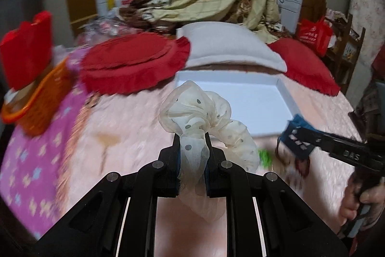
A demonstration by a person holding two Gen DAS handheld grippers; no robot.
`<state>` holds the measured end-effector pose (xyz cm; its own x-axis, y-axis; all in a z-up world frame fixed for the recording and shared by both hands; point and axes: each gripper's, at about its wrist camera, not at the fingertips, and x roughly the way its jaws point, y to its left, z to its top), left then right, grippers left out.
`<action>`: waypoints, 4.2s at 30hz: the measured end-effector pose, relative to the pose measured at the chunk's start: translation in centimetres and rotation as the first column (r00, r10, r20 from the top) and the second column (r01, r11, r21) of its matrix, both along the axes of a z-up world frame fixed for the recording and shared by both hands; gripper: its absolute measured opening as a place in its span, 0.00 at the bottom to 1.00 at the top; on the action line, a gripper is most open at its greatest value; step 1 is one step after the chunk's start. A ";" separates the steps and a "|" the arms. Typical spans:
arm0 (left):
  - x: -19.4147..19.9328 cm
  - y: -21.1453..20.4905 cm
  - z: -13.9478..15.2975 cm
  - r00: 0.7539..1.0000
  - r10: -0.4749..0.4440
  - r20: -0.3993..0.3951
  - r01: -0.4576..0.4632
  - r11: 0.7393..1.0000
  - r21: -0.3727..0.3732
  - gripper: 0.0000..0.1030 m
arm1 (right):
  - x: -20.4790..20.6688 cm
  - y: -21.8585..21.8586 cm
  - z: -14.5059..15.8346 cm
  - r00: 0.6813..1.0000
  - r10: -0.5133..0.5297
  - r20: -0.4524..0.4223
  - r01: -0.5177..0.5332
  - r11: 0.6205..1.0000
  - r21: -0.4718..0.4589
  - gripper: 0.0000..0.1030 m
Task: Organize jewelry
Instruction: 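Carry the blue clip and the cream scrunchie over the white box with both tools, then open the right tool to drop the clip while the left tool releases the scrunchie into the box, then grasp the light blue fuzzy scrunchie with the left tool while the right tool grasps the black hair tie, then lower both held items into the white box and open both tools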
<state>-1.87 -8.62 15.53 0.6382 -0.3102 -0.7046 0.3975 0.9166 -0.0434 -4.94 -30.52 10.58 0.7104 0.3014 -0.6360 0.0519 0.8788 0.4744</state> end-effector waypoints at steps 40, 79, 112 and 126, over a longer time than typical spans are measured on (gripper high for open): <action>0.4 -1.9 -6.4 0.981 -0.072 -0.181 0.056 0.994 -0.093 0.51 | -1.7 -4.3 -4.1 0.994 -0.056 -0.098 0.050 0.997 -0.067 0.47; -5.3 -3.2 -3.1 0.979 -0.175 -0.107 0.170 0.984 -0.057 0.19 | -1.2 -3.9 -3.9 0.992 -0.115 -0.060 0.094 0.956 -0.277 0.02; 20.1 -11.7 -10.0 0.955 0.002 -0.296 -0.012 0.999 -0.035 0.29 | 16.3 -9.2 -6.1 0.976 -0.137 -0.171 0.125 0.989 -0.083 0.03; 13.3 -6.5 -3.3 0.974 -0.009 -0.224 -0.021 0.991 -0.132 0.42 | 8.7 -7.8 -2.4 0.986 -0.141 -0.090 0.123 0.975 -0.184 0.36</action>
<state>11.44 -15.08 12.24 0.4709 -0.4071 -0.7826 0.3583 0.8990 -0.2520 3.78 -38.37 8.21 0.6650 0.0851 -0.7419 0.2135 0.9304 0.2981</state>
